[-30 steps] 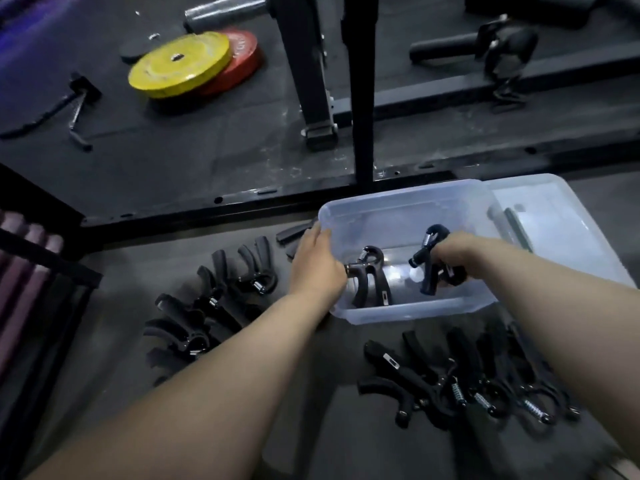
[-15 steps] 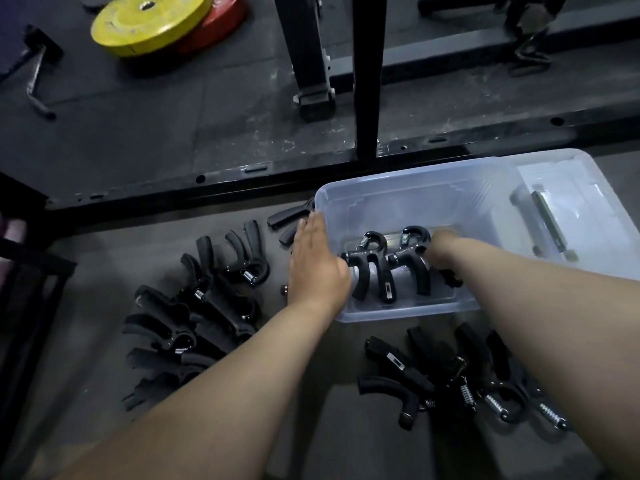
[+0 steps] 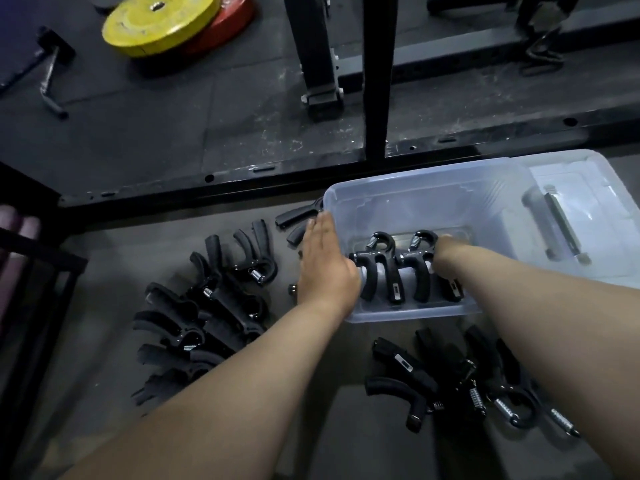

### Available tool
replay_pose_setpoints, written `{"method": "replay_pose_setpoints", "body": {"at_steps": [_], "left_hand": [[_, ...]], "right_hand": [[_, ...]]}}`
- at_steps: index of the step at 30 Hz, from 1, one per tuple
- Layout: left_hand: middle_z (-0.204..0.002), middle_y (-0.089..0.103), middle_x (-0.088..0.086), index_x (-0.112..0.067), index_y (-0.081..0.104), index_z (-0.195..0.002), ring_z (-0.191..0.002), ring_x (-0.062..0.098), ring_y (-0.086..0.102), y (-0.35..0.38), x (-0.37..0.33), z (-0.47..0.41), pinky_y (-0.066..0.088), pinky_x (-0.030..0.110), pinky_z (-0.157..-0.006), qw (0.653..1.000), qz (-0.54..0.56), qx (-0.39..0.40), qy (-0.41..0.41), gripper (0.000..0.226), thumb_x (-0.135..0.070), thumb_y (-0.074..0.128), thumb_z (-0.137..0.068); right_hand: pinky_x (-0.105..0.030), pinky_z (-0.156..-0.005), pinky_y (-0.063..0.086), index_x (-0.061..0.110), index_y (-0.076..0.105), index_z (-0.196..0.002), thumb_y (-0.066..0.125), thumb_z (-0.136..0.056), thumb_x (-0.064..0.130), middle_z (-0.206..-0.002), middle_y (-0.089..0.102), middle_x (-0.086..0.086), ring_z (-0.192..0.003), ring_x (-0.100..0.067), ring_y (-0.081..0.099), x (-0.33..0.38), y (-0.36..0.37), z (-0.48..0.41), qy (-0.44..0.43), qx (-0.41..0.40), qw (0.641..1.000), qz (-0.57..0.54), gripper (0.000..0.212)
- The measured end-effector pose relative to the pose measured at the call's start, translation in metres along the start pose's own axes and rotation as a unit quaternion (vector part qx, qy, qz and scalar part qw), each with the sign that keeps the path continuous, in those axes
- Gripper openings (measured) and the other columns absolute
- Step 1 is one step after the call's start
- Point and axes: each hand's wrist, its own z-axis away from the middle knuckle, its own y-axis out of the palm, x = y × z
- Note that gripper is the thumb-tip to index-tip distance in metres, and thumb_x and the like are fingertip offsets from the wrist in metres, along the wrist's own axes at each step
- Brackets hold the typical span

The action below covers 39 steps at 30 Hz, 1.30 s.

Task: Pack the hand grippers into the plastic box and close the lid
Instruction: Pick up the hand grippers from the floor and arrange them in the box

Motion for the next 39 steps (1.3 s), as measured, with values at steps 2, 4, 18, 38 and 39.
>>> {"method": "replay_pose_setpoints", "body": {"at_steps": [2, 4, 18, 38, 39], "left_hand": [[-0.163, 0.010, 0.000, -0.013, 0.010, -0.156, -0.150, 0.013, 0.000, 0.000, 0.000, -0.001, 0.001, 0.026, -0.121, 1.000, 0.002, 0.004, 0.004, 0.074, -0.006, 0.038, -0.088], [-0.163, 0.010, 0.002, -0.011, 0.011, -0.156, -0.150, 0.015, 0.000, 0.001, 0.002, -0.003, 0.001, 0.026, -0.121, 1.000, 0.010, 0.009, 0.006, 0.074, -0.005, 0.038, -0.088], [-0.142, 0.045, 0.015, -0.009, 0.048, -0.134, -0.131, 0.035, 0.040, -0.022, 0.094, 0.007, 0.036, 0.041, -0.108, 0.957, 0.020, 0.071, -0.280, 0.047, -0.014, 0.042, -0.088], [-0.119, 0.059, 0.009, -0.019, 0.050, -0.121, -0.111, 0.034, 0.055, 0.027, 0.113, -0.018, 0.045, 0.042, -0.087, 0.966, -0.168, 0.166, -0.109, 0.033, -0.028, 0.052, -0.089], [-0.115, 0.061, 0.007, -0.021, 0.051, -0.119, -0.108, 0.033, 0.058, 0.028, 0.114, -0.021, 0.046, 0.041, -0.085, 0.966, -0.169, 0.162, -0.114, 0.032, -0.030, 0.051, -0.088]], "right_hand": [[-0.036, -0.101, 0.043, 0.005, 0.048, -0.136, 0.056, -0.087, 0.031, -0.137, 0.049, -0.014, -0.127, -0.034, 0.049, 0.007, -0.002, 0.000, 0.002, -0.040, 0.999, 0.000, 0.056], [-0.041, -0.098, 0.042, 0.007, 0.050, -0.130, 0.053, -0.085, 0.026, -0.132, 0.048, -0.016, -0.123, -0.037, 0.049, 0.024, -0.007, 0.001, -0.016, -0.100, 0.990, -0.095, 0.049], [-0.044, -0.119, 0.007, 0.011, 0.002, -0.155, 0.039, -0.095, 0.012, -0.155, -0.028, -0.021, -0.148, -0.037, -0.013, 0.145, 0.017, 0.110, -0.306, -0.096, 0.938, -0.135, 0.071], [-0.018, -0.113, -0.004, 0.019, -0.016, -0.154, 0.036, -0.100, 0.010, -0.160, -0.025, 0.009, -0.147, -0.005, -0.016, 0.130, 0.029, 0.108, -0.351, -0.104, 0.875, -0.317, 0.076], [-0.018, -0.113, -0.003, 0.019, -0.017, -0.153, 0.037, -0.100, 0.010, -0.159, -0.025, 0.009, -0.147, -0.005, -0.016, 0.130, 0.029, 0.107, -0.349, -0.105, 0.875, -0.319, 0.077]]}}
